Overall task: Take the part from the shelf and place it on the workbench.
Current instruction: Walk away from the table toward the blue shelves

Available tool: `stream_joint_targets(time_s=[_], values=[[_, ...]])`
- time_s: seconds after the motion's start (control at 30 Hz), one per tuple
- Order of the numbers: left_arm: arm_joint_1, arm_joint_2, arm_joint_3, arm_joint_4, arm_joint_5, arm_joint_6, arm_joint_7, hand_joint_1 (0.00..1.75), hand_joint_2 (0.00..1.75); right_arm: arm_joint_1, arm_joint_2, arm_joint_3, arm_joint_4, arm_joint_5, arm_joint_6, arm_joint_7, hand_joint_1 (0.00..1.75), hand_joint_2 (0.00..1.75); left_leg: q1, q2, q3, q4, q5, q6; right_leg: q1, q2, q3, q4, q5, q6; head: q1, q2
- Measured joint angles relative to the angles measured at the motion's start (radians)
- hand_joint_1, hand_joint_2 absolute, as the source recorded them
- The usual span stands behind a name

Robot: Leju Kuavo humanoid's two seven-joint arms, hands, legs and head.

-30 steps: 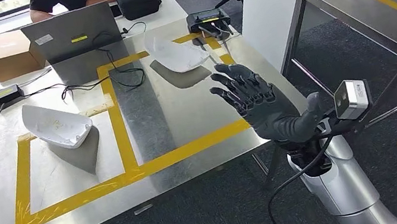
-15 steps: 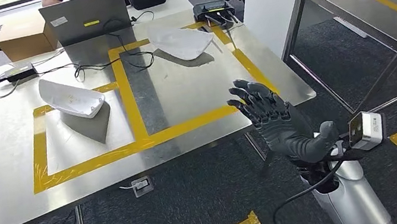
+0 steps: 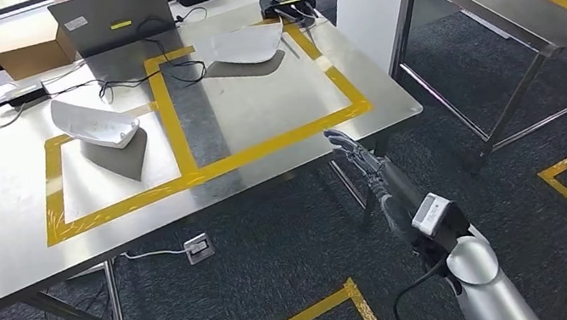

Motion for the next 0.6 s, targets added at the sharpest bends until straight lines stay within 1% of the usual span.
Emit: stream_joint_targets(time_s=[0.03,0.07,0.1,0.13,0.17,0.2,0.23,0.27,0.3,0.33,0.37,0.4,0.43,0.47,0.5,0.53,0.57,0.6], values=[[0.002,0.004,0.0,0.0,-0.001,0.0,-0.002,0.0,0.0,0.015,0.005,-0.006,0.018,0.011,-0.025,-0.002,0.0,0.0,0.0,-0.001,-0.014,0.053,-0.053,-0.005,-0.001,0.0,-0.015,0.0,0.012,-0.002,-0.001,0.0],[0.002,0.008,0.0,-0.001,-0.004,0.0,0.0,0.0,0.0,0.03,0.011,-0.014,0.037,0.019,-0.047,-0.004,0.0,0.0,0.001,-0.001,-0.025,0.115,-0.096,-0.01,-0.002,-0.001,-0.032,0.002,0.025,-0.002,-0.002,0.0],[0.003,0.014,0.0,-0.002,-0.006,0.0,0.004,0.0,0.0,0.044,0.017,-0.024,0.057,0.026,-0.068,-0.002,0.0,0.0,0.002,-0.001,-0.03,0.167,-0.119,-0.015,-0.004,-0.002,-0.049,0.006,0.036,0.0,-0.002,0.0],[0.004,0.018,0.0,-0.003,-0.011,0.0,0.013,0.0,0.0,0.055,0.023,-0.035,0.078,0.041,-0.094,0.009,0.0,0.0,0.003,-0.001,-0.025,0.199,-0.118,-0.018,-0.006,-0.003,-0.067,0.01,0.047,0.002,-0.003,0.0],[0.005,0.022,0.0,-0.004,-0.015,0.0,0.023,0.0,0.0,0.064,0.029,-0.049,0.1,0.065,-0.127,0.026,0.0,0.0,0.004,-0.001,-0.005,0.2,-0.096,-0.021,-0.008,-0.004,-0.086,0.016,0.058,0.006,-0.003,0.0],[0.005,0.025,-0.001,-0.004,-0.018,0.0,0.032,0.0,0.0,0.073,0.034,-0.064,0.12,0.091,-0.161,0.042,0.0,0.0,0.005,-0.001,0.03,0.169,-0.067,-0.024,-0.012,-0.005,-0.104,0.024,0.067,0.011,-0.003,0.0],[0.005,0.027,-0.001,-0.005,-0.021,0.0,0.038,0.0,0.0,0.08,0.038,-0.078,0.136,0.115,-0.192,0.055,0.0,0.0,0.007,-0.002,0.077,0.11,-0.054,-0.027,-0.014,-0.006,-0.123,0.034,0.076,0.017,-0.003,0.0],[0.005,0.029,-0.002,-0.005,-0.023,0.0,0.042,0.0,0.0,0.085,0.041,-0.09,0.15,0.13,-0.213,0.061,0.0,0.0,0.006,-0.003,0.125,0.041,-0.058,-0.027,-0.016,-0.005,-0.139,0.044,0.083,0.024,-0.003,0.0],[0.006,0.031,-0.003,-0.006,-0.025,0.0,0.044,0.0,0.0,0.088,0.042,-0.099,0.161,0.137,-0.223,0.063,0.0,0.0,0.005,-0.006,0.157,-0.009,-0.069,-0.022,-0.015,-0.005,-0.148,0.052,0.089,0.03,-0.003,0.0],[0.007,0.031,-0.004,-0.007,-0.026,0.0,0.046,0.0,0.0,0.089,0.044,-0.106,0.17,0.146,-0.232,0.069,0.0,0.0,0.004,-0.008,0.175,-0.041,-0.087,-0.014,-0.013,-0.004,-0.152,0.057,0.094,0.035,-0.004,0.0],[0.008,0.032,-0.006,-0.007,-0.028,0.0,0.047,0.0,0.0,0.09,0.046,-0.114,0.181,0.16,-0.245,0.085,0.0,0.0,0.001,-0.009,0.178,-0.051,-0.092,-0.001,-0.012,-0.003,-0.153,0.057,0.101,0.041,-0.005,0.0],[0.01,0.033,-0.008,-0.008,-0.028,0.0,0.047,0.0,0.0,0.091,0.05,-0.123,0.196,0.178,-0.263,0.114,0.0,0.0,0.001,-0.009,0.172,-0.047,-0.087,0.011,-0.012,-0.002,-0.152,0.053,0.107,0.046,-0.006,0.0],[0.01,0.033,-0.009,-0.008,-0.028,0.0,0.045,0.0,0.0,0.091,0.055,-0.136,0.221,0.199,-0.285,0.148,0.0,0.0,0.001,-0.007,0.167,-0.048,-0.082,0.021,-0.013,-0.001,-0.154,0.053,0.108,0.052,-0.008,0.0],[0.009,0.033,-0.009,-0.008,-0.026,0.0,0.039,0.0,0.0,0.09,0.059,-0.155,0.259,0.219,-0.31,0.179,0.0,0.0,0.002,-0.005,0.157,-0.049,-0.071,0.029,-0.015,0.0,-0.16,0.061,0.093,0.059,-0.009,0.0],[0.008,0.033,-0.009,-0.009,-0.022,-0.001,0.032,0.0,0.0,0.084,0.062,-0.18,0.32,0.243,-0.346,0.203,0.0,0.0,0.003,-0.003,0.146,-0.05,-0.059,0.037,-0.016,0.002,-0.17,0.085,0.057,0.064,-0.01,0.0],[0.008,0.033,-0.01,-0.01,-0.016,-0.001,0.027,0.0,0.0,0.071,0.063,-0.208,0.403,0.272,-0.392,0.219,0.0,0.0,0.004,-0.002,0.132,-0.051,-0.046,0.042,-0.017,0.003,-0.183,0.129,0.005,0.069,-0.01,0.0],[0.008,0.032,-0.01,-0.01,-0.009,-0.002,0.027,0.0,0.0,0.054,0.064,-0.238,0.509,0.306,-0.446,0.237,0.0,0.0,0.003,-0.002,0.118,-0.051,-0.034,0.046,-0.017,0.004,-0.198,0.188,-0.052,0.072,-0.01,0.0],[0.008,0.031,-0.01,-0.01,-0.004,-0.003,0.034,0.0,0.0,0.036,0.063,-0.266,0.625,0.335,-0.496,0.263,0.0,0.0,0.001,-0.002,0.104,-0.05,-0.022,0.048,-0.017,0.004,-0.21,0.252,-0.094,0.073,-0.01,0.0]])
